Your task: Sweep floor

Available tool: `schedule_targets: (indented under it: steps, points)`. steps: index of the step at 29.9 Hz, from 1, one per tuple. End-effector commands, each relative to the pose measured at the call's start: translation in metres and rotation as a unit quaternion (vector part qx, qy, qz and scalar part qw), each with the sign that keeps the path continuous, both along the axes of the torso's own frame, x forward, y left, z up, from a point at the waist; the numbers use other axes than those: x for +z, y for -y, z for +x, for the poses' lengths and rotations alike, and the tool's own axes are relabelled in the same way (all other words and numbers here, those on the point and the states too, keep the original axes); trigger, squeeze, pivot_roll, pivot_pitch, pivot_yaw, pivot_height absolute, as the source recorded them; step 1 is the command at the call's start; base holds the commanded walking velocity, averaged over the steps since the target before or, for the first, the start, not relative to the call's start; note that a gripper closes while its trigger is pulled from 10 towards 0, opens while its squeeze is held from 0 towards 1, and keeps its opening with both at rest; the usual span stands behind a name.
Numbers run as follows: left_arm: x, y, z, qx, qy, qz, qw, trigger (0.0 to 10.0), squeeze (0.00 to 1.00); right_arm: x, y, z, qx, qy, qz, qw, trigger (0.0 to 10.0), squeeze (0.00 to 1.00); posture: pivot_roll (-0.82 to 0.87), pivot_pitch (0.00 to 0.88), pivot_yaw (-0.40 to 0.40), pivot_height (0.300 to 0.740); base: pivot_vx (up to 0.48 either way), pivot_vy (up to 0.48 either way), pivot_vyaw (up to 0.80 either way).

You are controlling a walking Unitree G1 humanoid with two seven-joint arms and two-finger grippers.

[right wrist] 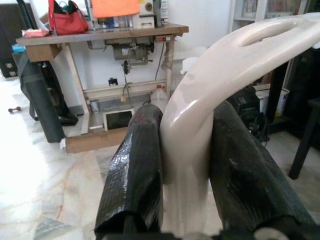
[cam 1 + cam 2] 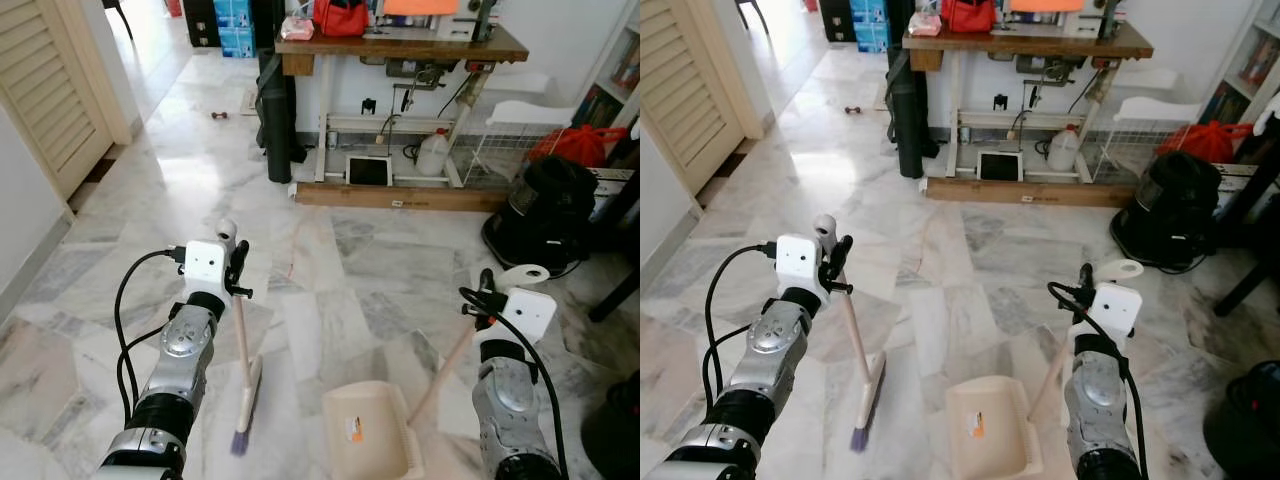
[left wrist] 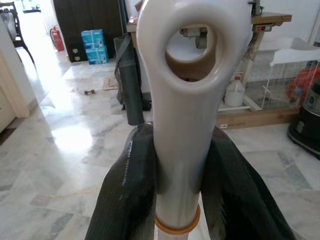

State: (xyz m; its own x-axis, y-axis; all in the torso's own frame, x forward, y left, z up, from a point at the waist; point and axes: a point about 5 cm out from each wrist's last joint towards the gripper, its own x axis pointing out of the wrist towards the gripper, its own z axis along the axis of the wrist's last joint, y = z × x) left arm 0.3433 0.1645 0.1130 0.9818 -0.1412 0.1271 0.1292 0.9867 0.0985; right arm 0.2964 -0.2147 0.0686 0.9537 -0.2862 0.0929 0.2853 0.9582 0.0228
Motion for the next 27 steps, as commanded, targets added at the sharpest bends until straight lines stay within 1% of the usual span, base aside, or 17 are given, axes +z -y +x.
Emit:
schedule_targets:
  steps: [1, 6, 8, 9, 10, 18, 22, 27]
  points:
    - [0.012, 0.001, 0.003, -0.004, 0.022, 0.002, 1.000, 10.0, 0.00, 0.007, 0.002, 0.003, -0.005, 0.014, -0.006, 1.000, 10.0, 0.00, 0.06, 0.032, -0.031, 0.740, 0.000, 0.000, 0.00]
    - [0.010, 0.002, 0.003, -0.007, 0.019, -0.003, 1.000, 10.0, 0.00, 0.007, 0.010, 0.002, -0.023, 0.011, -0.019, 1.000, 10.0, 0.00, 0.06, 0.032, -0.031, 0.740, 0.000, 0.000, 0.00]
    - [0.010, 0.004, 0.003, -0.013, 0.019, -0.003, 1.000, 10.0, 0.00, 0.009, 0.019, 0.001, -0.043, 0.009, -0.035, 0.998, 10.0, 0.00, 0.06, 0.033, -0.030, 0.740, 0.000, 0.000, 0.00]
    - [0.010, 0.004, 0.003, -0.013, 0.019, -0.003, 1.000, 10.0, 0.00, 0.009, 0.019, 0.001, -0.043, 0.009, -0.035, 0.998, 10.0, 0.00, 0.06, 0.033, -0.030, 0.740, 0.000, 0.000, 0.00]
    - [0.010, 0.005, 0.003, -0.016, 0.019, -0.004, 1.000, 10.0, 0.00, 0.010, 0.024, 0.001, -0.051, 0.007, -0.043, 0.998, 10.0, 0.00, 0.06, 0.033, -0.029, 0.740, 0.000, 0.000, 0.00]
    - [0.013, 0.010, 0.005, -0.029, 0.025, -0.006, 0.999, 10.0, 0.00, 0.016, 0.038, 0.002, -0.079, 0.010, -0.070, 0.994, 10.0, 0.00, 0.07, 0.033, -0.017, 0.740, 0.000, 0.000, 0.00]
    - [0.013, 0.013, 0.006, -0.037, 0.024, -0.007, 0.999, 10.0, 0.00, 0.015, 0.041, 0.002, -0.083, 0.007, -0.073, 0.994, 10.0, 0.00, 0.07, 0.038, -0.008, 0.740, 0.000, 0.000, 0.00]
    - [0.015, 0.014, 0.005, -0.048, 0.025, -0.004, 0.999, 10.0, 0.00, 0.010, 0.038, 0.001, -0.082, 0.000, -0.080, 0.993, 10.0, 0.00, 0.08, 0.051, 0.008, 0.740, 0.000, 0.000, 0.00]
